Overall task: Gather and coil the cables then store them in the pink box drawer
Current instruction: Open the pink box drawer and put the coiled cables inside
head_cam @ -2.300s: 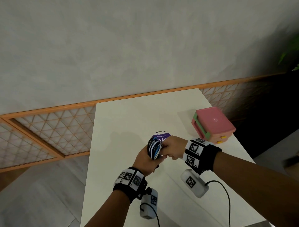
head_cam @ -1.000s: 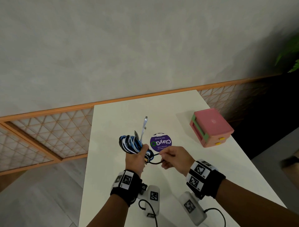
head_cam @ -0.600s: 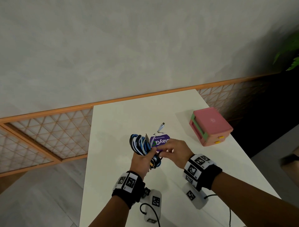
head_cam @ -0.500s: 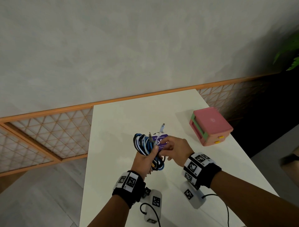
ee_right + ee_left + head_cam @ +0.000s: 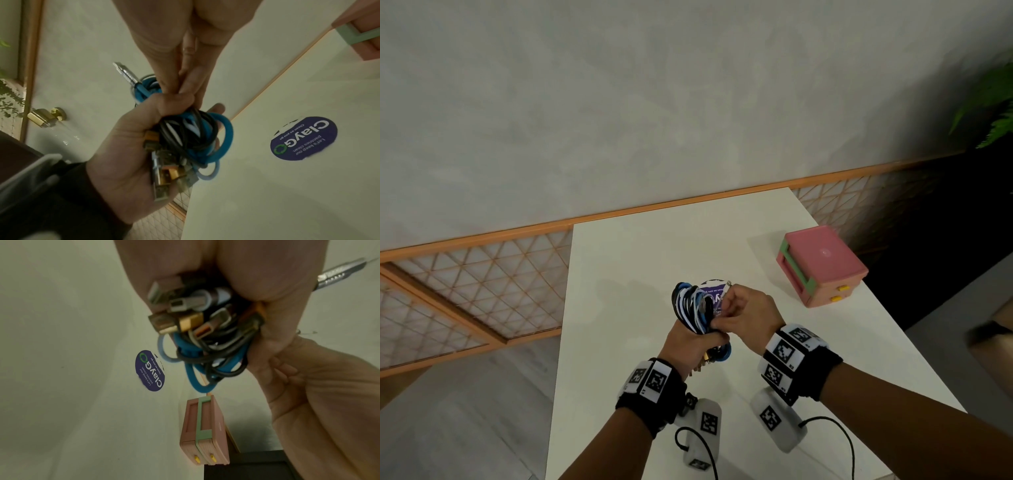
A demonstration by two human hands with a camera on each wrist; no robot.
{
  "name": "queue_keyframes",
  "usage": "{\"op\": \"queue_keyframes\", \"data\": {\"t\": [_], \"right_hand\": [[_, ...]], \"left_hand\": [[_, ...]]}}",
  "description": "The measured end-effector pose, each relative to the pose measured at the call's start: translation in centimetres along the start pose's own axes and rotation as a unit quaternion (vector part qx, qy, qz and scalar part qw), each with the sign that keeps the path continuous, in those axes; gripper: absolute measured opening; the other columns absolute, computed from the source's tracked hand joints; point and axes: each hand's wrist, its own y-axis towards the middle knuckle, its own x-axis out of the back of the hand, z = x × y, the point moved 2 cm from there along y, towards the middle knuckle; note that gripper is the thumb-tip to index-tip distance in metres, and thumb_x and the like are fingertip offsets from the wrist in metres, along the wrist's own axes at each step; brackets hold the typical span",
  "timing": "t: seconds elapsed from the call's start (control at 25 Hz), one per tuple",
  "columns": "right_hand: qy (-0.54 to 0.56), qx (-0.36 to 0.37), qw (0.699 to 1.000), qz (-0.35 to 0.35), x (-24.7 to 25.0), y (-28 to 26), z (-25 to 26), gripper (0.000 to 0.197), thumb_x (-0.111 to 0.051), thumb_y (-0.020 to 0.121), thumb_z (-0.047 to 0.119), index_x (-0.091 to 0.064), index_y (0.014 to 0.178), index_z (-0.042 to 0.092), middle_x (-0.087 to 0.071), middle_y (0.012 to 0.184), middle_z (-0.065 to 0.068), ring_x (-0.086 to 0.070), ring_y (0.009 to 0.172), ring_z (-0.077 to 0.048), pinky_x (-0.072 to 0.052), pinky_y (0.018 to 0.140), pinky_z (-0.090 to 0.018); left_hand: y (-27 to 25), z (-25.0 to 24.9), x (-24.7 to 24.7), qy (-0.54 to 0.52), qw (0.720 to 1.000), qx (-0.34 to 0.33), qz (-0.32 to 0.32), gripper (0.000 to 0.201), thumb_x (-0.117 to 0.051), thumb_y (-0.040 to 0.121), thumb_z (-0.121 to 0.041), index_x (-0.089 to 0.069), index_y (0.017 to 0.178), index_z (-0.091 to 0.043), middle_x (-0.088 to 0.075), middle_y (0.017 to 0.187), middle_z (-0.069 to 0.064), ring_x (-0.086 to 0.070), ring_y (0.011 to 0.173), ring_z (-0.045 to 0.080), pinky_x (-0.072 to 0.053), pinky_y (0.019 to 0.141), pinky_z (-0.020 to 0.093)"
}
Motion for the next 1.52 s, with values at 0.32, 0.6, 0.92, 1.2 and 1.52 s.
{"op": "queue_keyframes", "data": {"t": [0.32,0.6,0.92,1.2,1.52], "right_hand": [[0.031,0.019,0.998,0.043,1.1,-1.2,-1.0,0.023,-0.054,0.083,-0.004,-0.056,0.075,0.017,-0.069,0.081,-0.006,-0.066,0.076,-0.013,-0.055,0.069,-0.022],[0.048,-0.215,0.975,-0.043,6.3,-1.6,-10.0,0.012,-0.05,0.087,0.0,-0.052,0.088,0.011,-0.064,0.076,-0.01,-0.058,0.055,-0.024,-0.045,0.052,-0.028],[0.262,-0.333,0.884,-0.196,13.6,0.4,-18.3,0.015,-0.049,0.093,0.016,-0.051,0.106,0.01,-0.063,0.088,-0.009,-0.06,0.07,-0.024,-0.05,0.06,-0.035],[0.351,-0.386,0.832,-0.19,17.9,6.7,-23.5,0.014,-0.043,0.096,0.019,-0.048,0.105,0.009,-0.058,0.096,-0.013,-0.056,0.07,-0.025,-0.049,0.06,-0.038],[0.362,-0.414,0.817,-0.173,18.6,9.8,-26.8,0.016,-0.055,0.091,0.024,-0.053,0.092,0.009,-0.059,0.068,-0.009,-0.057,0.044,-0.019,-0.05,0.05,-0.028]], "left_hand": [[-0.2,-0.5,0.9,-0.073,0.996,0.043,-0.023,0.013,-0.065,0.077,0.003,-0.064,0.074,-0.009,-0.07,0.065,0.006,-0.069,0.073,0.028,-0.054,0.072,0.035],[2.1,0.2,1.4,0.097,0.992,0.07,-0.039,0.025,-0.064,0.082,-0.002,-0.06,0.058,-0.009,-0.063,0.051,0.001,-0.057,0.052,0.018,-0.047,0.057,0.027],[8.8,-3.4,-4.7,0.291,0.954,0.039,-0.052,0.015,-0.068,0.082,-0.019,-0.061,0.081,-0.006,-0.063,0.078,0.012,-0.064,0.08,0.034,-0.048,0.066,0.033],[17.0,-7.0,-17.4,0.396,0.917,-0.024,-0.043,0.026,-0.068,0.083,-0.032,-0.065,0.091,-0.008,-0.071,0.088,0.018,-0.067,0.081,0.037,-0.056,0.074,0.04],[20.9,-3.8,-25.1,0.478,0.877,0.04,0.015,0.025,-0.066,0.082,-0.033,-0.066,0.093,-0.011,-0.07,0.087,0.012,-0.067,0.08,0.032,-0.051,0.065,0.031]]}}
